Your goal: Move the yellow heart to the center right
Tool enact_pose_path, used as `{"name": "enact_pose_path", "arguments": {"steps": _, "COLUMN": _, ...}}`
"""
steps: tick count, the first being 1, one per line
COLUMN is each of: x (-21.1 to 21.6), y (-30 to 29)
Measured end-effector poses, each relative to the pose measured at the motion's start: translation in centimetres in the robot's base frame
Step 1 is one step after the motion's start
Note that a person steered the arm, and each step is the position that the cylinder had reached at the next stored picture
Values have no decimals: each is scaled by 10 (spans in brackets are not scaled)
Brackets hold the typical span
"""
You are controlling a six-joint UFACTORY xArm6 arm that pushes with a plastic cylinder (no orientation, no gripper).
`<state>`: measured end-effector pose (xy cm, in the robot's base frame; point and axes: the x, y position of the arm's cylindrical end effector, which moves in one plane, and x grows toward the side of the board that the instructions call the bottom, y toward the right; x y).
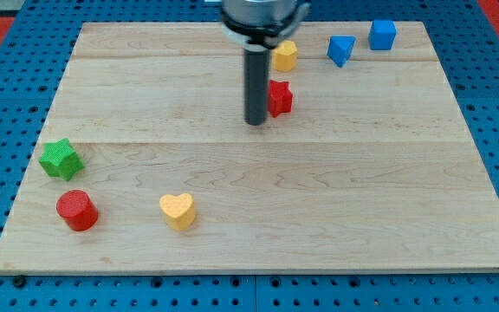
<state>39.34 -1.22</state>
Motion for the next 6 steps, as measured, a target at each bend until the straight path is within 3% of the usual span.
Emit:
{"name": "enact_pose_path", "arguments": {"steps": 2, "x": -39, "y": 67}}
{"name": "enact_pose_path", "arguments": {"steps": 3, "x": -42, "y": 60}}
{"name": "enact_pose_path", "arguments": {"steps": 4, "x": -11, "y": 26}}
{"name": "enact_pose_path", "arguments": {"steps": 5, "x": 78, "y": 6}}
{"name": "enact_pose_path", "arguments": {"steps": 6, "x": 201, "y": 35}}
